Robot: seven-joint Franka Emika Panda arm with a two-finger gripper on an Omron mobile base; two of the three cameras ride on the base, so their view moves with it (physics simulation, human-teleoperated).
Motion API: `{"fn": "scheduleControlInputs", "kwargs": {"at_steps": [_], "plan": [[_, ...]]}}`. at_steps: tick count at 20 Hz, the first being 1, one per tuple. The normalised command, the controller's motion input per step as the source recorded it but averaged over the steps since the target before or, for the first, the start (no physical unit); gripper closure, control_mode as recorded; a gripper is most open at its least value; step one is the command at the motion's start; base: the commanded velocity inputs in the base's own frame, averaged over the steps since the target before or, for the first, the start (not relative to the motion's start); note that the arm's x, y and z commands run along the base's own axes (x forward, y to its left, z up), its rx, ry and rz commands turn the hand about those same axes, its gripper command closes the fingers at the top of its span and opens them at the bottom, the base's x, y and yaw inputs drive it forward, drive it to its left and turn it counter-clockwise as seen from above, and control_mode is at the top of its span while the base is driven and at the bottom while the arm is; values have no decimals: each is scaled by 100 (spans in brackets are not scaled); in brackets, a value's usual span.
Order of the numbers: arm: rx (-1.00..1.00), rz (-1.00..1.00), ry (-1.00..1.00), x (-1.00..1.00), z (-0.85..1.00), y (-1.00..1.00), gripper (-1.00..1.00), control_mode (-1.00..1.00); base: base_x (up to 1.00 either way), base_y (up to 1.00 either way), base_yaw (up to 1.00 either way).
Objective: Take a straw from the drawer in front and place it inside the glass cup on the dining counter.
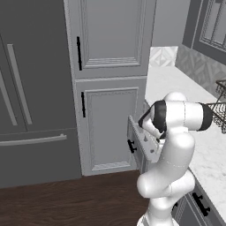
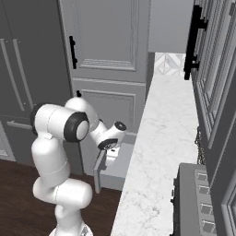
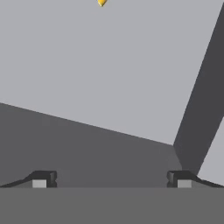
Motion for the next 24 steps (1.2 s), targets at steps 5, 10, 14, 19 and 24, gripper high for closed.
{"fn": "scheduleControlInputs", "kwargs": {"at_steps": [5, 10, 14, 19, 24], "plan": [[6, 0, 0, 3, -27, 18, -100, -100, 0, 0, 0], [4, 0, 0, 0, -12, 45, -100, -100, 0, 0, 0], [0, 0, 0, 0, -5, 71, -100, -100, 0, 0, 0], [0, -1, 0, 0, 0, 93, -100, -100, 0, 0, 0], [0, 0, 3, 0, 0, 100, -100, -100, 0, 0, 0]]}}
